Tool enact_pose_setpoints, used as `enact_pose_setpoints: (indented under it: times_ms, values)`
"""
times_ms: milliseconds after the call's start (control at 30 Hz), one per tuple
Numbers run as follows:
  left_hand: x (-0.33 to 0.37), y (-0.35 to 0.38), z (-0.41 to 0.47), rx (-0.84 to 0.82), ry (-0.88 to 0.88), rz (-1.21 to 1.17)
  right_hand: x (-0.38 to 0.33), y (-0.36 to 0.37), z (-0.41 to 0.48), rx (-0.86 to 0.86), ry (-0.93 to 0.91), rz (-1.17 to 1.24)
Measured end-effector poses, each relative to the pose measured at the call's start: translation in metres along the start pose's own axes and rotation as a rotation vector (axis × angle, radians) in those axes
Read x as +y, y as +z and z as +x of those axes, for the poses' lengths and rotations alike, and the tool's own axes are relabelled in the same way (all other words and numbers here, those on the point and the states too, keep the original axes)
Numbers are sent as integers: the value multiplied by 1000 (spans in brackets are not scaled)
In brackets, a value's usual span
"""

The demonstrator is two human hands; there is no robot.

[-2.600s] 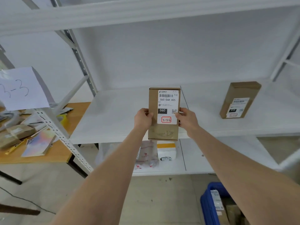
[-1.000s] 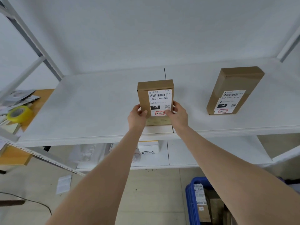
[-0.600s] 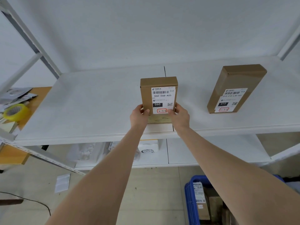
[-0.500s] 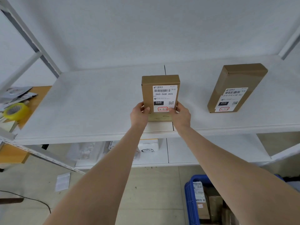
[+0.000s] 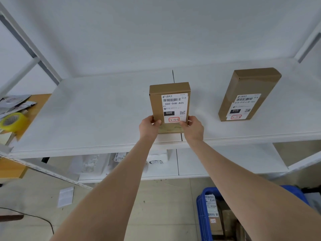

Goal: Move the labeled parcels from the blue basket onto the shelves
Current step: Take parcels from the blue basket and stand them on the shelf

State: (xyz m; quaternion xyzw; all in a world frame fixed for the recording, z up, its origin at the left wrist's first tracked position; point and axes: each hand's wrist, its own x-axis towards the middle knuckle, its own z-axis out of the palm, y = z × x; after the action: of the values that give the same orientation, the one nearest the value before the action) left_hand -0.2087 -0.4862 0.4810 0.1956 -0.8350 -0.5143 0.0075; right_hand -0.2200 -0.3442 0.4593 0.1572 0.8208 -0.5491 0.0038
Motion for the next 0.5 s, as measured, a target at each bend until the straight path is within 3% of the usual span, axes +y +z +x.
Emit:
enact_pose_setpoints:
  times_ms: [500]
  values:
    - [4,-1,18,-7,3,29,-7,8,15,39,24,-13]
